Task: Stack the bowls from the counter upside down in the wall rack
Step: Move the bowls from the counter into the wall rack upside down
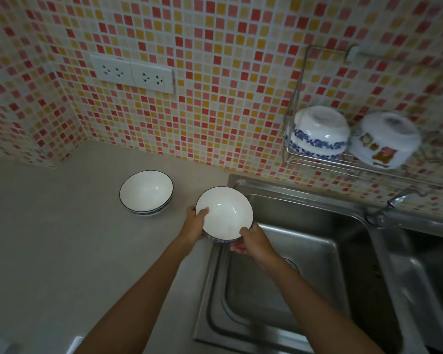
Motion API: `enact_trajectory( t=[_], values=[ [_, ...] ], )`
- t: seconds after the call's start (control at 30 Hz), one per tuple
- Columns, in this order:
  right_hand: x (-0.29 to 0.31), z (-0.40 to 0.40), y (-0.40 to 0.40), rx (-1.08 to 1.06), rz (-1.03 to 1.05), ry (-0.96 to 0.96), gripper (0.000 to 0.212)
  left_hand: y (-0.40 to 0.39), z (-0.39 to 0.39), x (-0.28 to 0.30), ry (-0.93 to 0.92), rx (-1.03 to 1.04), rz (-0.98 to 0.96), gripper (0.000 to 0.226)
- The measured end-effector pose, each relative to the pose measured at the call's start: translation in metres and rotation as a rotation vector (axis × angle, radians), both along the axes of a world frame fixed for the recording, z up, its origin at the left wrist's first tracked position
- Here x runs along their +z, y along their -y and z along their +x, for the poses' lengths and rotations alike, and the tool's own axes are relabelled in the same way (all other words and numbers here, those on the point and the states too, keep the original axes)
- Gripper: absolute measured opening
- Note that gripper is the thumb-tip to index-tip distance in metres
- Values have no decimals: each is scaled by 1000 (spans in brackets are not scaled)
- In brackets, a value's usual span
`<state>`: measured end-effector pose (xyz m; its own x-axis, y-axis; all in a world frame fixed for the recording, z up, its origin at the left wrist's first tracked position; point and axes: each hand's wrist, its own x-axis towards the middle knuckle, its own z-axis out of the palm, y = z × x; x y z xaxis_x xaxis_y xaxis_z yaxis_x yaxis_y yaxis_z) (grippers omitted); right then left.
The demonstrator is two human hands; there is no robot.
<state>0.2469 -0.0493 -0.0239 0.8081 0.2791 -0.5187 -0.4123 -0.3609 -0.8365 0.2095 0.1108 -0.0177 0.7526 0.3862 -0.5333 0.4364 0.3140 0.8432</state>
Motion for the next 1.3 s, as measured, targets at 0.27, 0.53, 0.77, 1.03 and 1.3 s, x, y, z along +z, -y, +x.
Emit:
enact_trajectory(
  t=[0.27, 0.53, 0.77, 1.03, 1.3],
  values=[
    [59, -5, 98, 51, -38, 239, 39, 79, -6, 55, 265, -61, 45, 39],
    [152, 42, 210, -239, -228, 1072, 38, 130, 14, 91, 474, -250, 153, 35],
    [166, 108, 260, -182, -475, 1124, 64, 176, 42, 150, 606, -178, 152, 37],
    [140, 124, 264, -42, -865, 1107, 81, 212, 107, 223, 644, -70, 391, 70],
    [142, 122, 266, -14, -869, 1141, 75, 248, 171, 273, 844, -115, 853, 49]
  ],
)
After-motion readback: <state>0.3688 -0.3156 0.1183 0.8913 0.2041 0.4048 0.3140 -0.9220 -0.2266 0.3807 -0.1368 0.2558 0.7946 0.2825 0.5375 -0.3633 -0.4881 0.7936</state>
